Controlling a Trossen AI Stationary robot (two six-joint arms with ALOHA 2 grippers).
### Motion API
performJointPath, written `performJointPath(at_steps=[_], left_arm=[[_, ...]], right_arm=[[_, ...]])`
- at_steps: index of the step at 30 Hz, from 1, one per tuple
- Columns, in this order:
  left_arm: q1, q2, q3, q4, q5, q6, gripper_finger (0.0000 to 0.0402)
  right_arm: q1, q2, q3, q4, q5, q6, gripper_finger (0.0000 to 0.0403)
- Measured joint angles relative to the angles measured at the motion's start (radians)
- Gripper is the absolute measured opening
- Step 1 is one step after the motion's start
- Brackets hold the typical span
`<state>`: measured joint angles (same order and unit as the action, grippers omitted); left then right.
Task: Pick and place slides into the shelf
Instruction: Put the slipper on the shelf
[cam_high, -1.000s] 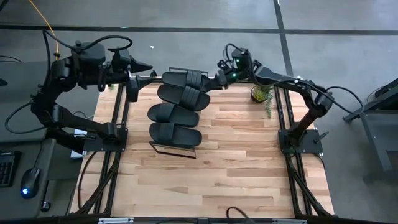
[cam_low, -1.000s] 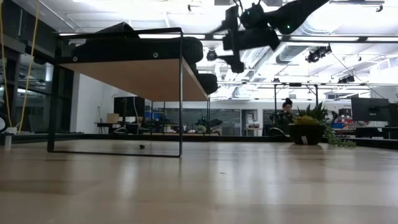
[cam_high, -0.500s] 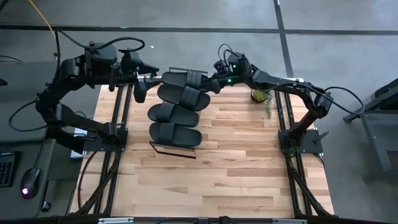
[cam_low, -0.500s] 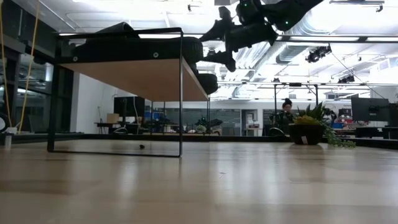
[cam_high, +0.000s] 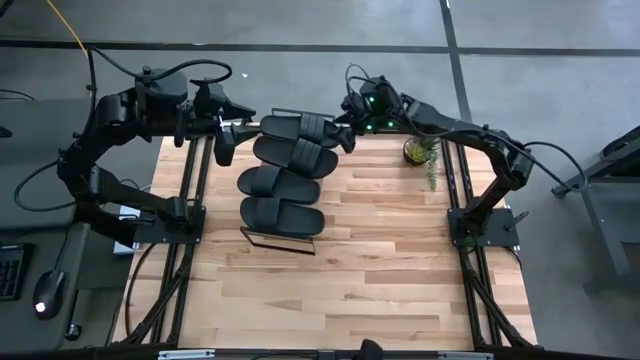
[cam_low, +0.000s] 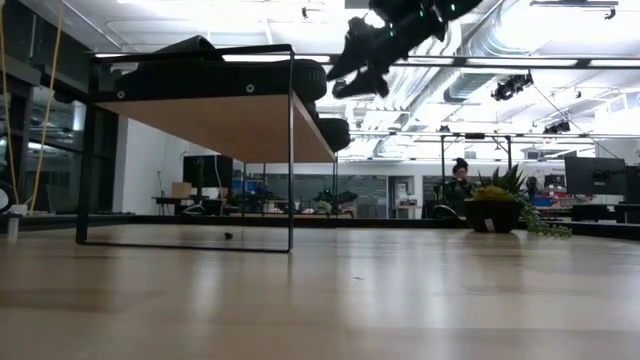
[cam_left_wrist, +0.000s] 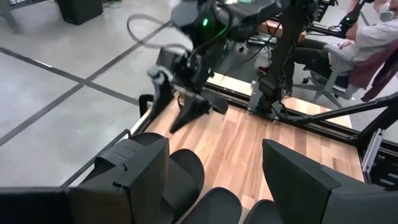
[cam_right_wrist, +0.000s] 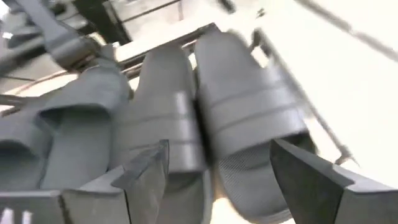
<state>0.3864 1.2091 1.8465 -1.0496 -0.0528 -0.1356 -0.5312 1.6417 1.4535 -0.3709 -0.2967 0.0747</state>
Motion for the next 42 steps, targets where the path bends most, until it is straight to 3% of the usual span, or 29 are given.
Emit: performJointPath(at_steps=[5,17,31,42], left_arm=[[0.000,0.000,0.000,0.000,-0.006,0.000,0.0239],[0.000,0.000,0.000,0.001,-0.008,0.000,0.0239],[0.000,0.000,0.000,0.000,-0.007,0.000,0.0239],[0.000,-0.002,0.000,-0.010,0.000,-0.001,0.0239]], right_arm=[[0.016,-0.002,0.085,-0.042,0.114,-0.098,0.0266],[0.052,0.081,0.111,-0.069,0.106,-0.052,0.0266],[0.087,0.338,0.478,-0.381,0.128,-0.131,0.0266],[0.087,0.407,0.507,-0.451,0.087,-0.127,0.0266]])
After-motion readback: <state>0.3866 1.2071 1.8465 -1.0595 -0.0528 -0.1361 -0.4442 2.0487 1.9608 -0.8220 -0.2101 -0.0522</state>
